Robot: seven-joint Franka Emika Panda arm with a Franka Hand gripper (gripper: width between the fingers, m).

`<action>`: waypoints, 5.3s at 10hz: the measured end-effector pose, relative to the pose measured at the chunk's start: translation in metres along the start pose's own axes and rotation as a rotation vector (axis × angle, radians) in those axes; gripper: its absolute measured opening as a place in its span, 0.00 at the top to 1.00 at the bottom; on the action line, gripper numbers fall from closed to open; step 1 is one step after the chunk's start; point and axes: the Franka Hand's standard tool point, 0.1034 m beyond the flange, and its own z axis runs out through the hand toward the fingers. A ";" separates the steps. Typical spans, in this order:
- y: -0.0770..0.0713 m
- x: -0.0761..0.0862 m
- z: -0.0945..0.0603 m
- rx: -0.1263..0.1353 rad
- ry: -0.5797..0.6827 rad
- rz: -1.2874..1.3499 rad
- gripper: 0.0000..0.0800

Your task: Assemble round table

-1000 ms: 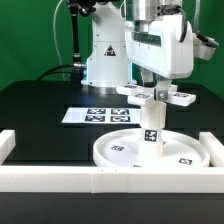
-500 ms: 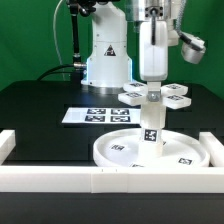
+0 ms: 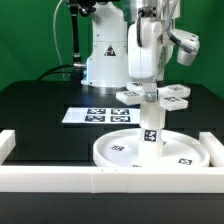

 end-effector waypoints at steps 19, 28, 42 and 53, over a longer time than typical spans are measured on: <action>-0.004 -0.020 -0.028 0.037 0.002 -1.492 0.19; -0.006 -0.021 -0.026 -0.016 0.093 -2.316 0.19; 0.010 0.000 -0.009 -0.158 0.099 -3.173 0.19; 0.006 0.006 0.003 -0.172 0.087 -3.148 0.19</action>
Offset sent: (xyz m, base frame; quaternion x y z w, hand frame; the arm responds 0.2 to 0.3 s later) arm -0.0060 0.0131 0.0471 0.0047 -0.0569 0.0388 0.9976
